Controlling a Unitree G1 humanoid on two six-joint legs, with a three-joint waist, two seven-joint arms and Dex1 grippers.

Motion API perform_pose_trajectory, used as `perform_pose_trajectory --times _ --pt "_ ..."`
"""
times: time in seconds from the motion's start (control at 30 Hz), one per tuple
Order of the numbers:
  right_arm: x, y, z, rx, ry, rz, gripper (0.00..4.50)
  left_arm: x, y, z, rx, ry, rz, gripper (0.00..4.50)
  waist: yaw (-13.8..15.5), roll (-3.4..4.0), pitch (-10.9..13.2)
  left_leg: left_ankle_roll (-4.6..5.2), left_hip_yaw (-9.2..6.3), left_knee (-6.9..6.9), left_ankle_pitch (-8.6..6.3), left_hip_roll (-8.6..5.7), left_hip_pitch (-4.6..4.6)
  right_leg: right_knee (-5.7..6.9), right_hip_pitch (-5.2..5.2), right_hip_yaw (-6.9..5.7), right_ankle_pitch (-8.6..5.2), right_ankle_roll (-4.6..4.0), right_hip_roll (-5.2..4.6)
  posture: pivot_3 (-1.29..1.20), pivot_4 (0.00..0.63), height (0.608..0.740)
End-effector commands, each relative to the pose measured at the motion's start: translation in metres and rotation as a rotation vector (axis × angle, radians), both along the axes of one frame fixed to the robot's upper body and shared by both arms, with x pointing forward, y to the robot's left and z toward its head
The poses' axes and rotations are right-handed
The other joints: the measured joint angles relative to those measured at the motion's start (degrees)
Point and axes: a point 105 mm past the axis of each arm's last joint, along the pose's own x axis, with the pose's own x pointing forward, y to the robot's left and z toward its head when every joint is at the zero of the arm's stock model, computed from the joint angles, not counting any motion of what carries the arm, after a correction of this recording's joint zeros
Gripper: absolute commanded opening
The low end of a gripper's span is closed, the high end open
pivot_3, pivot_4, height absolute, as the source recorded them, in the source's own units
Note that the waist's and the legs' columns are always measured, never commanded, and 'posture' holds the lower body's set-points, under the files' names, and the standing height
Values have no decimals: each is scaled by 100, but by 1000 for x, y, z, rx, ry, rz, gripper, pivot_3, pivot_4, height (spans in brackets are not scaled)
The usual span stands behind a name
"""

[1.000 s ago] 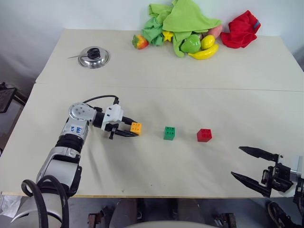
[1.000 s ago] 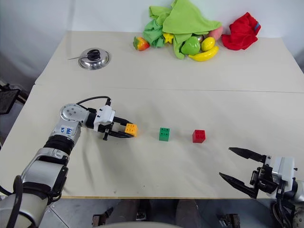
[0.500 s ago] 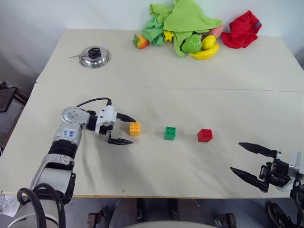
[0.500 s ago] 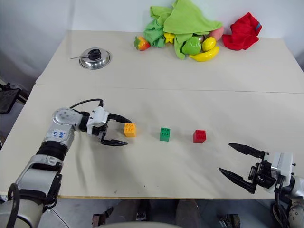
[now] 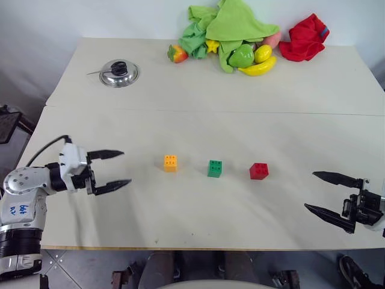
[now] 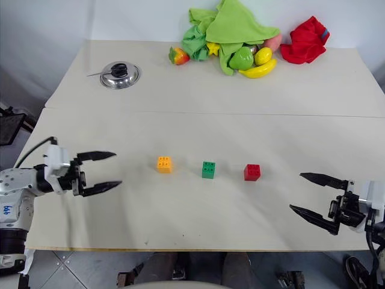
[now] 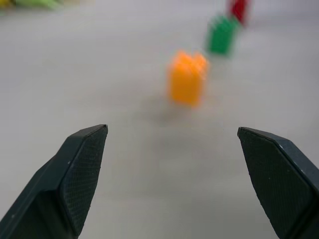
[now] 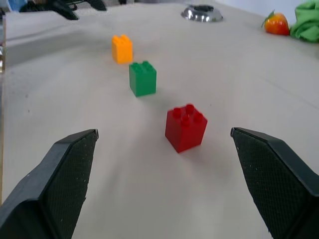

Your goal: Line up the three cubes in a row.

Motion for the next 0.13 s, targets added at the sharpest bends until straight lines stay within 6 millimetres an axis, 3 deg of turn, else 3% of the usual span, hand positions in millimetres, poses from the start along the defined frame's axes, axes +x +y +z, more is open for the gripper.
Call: perform_pose_trajectory --times 0.03,0.13 --pt "-3 4 4 29 -31 40 4500 -10 -4 2 0 -19 -16 4442 -14 1 0 0 1 -2 0 0 0 -1 0 -1 0 0 2 0 150 740" --pt "0 7 0 28 -34 52 4500 -15 -6 -8 20 25 -37 4442 -16 1 0 0 5 -4 0 1 2 -1 -1 -2 0 0 7 0 150 740"
